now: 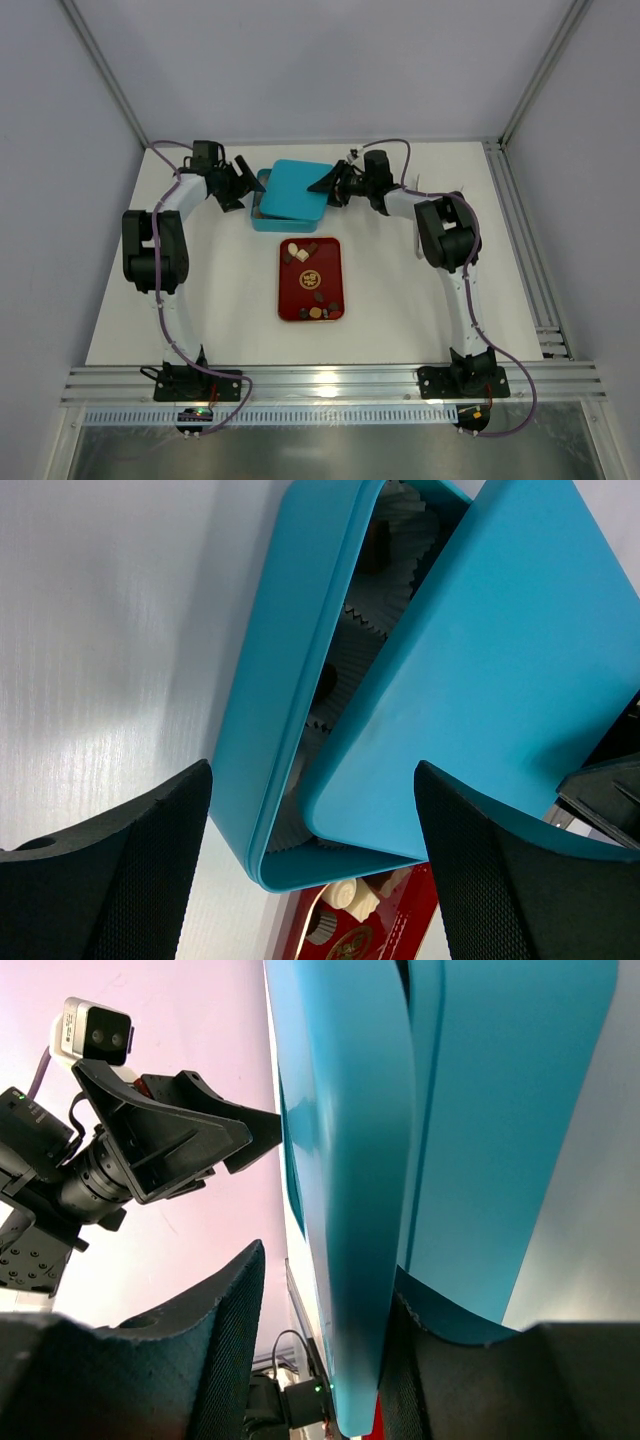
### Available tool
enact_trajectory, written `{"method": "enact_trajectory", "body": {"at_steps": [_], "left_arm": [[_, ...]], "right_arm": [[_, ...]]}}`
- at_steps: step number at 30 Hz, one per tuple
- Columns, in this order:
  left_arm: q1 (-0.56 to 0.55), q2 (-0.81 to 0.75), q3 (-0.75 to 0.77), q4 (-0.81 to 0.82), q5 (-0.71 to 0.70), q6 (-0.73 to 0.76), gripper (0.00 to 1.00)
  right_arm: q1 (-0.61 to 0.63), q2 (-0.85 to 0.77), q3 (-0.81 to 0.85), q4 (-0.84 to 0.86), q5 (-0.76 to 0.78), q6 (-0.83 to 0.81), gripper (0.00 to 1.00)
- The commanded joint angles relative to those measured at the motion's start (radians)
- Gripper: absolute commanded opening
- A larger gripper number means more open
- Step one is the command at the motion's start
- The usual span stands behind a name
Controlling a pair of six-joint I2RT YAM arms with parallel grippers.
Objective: Pack the chocolate
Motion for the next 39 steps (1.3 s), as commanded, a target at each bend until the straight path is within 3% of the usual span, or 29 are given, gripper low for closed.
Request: {"method": "enact_trajectory", "body": {"at_steps": [1, 27, 39], "left_arm": [[-0.005, 0.009, 0.015, 0.022, 0.020, 0.011, 0.80], [-0.014, 0.035, 0.054, 0.016, 0.025, 0.011, 0.80], [-0.023, 0.057, 0.070, 0.016, 0.027, 0.008, 0.80]], "right_arm": [[-0.011, -0.077, -0.018, -0.035, 0.008, -0.046, 0.47], [-0.032, -0.115, -0.049, -0.130, 0.032, -0.129, 0.48], [-0.031, -0.097, 0.054, -0.328, 0.069, -0.243, 0.35]]}}
